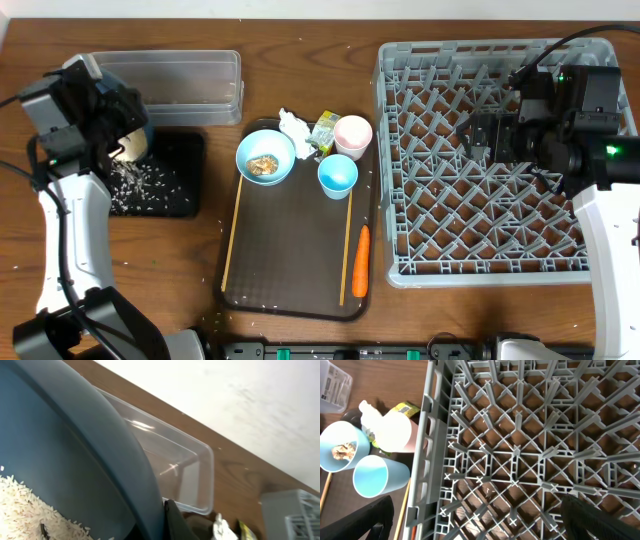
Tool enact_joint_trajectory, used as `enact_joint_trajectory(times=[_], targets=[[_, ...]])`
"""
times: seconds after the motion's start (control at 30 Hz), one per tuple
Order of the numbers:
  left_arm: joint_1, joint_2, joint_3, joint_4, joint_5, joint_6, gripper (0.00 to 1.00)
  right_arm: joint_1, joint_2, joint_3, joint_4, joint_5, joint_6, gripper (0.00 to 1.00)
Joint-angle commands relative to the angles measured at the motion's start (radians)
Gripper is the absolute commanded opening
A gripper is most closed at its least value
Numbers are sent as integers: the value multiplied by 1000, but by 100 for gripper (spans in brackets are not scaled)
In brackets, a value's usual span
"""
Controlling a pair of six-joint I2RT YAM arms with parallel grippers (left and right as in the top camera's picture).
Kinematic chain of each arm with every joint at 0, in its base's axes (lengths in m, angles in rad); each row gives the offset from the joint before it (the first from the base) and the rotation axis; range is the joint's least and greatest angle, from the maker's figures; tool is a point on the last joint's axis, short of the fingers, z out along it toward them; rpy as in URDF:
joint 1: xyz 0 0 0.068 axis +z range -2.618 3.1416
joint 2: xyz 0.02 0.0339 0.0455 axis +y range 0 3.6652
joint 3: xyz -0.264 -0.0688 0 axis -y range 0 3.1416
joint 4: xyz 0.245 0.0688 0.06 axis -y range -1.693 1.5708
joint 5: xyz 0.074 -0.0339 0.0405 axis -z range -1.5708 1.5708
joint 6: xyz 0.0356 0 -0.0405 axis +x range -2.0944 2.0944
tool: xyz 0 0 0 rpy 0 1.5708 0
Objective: Sort waste into correct bins and load items into the dishwasher rack
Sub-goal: 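Tilt the blue plate to pour rice onto the black tray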
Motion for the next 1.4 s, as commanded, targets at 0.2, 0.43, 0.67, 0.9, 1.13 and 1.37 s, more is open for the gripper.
enact_joint_trajectory(times=[0.2,0.43,0.67,0.9,1.13,1.37], targets=[[84,-6,-10,-2,249,-18,6,-9,5,18,-6,6,10,99],[146,-6,-10,-29,375,-25,6,-9,5,18,-7,6,10,99],[187,-6,-10,-48,463,-28,6,-9,5,18,-18,6,10,99],[227,-6,-10,-69,560,-28,6,-9,5,18,-23,6,10,99],[296,-6,-10,-77,725,-28,6,-9,5,18,-26,6,10,99],[381,-6,-10,-81,838,-27,6,-9,5,18,-26,6,10,99]])
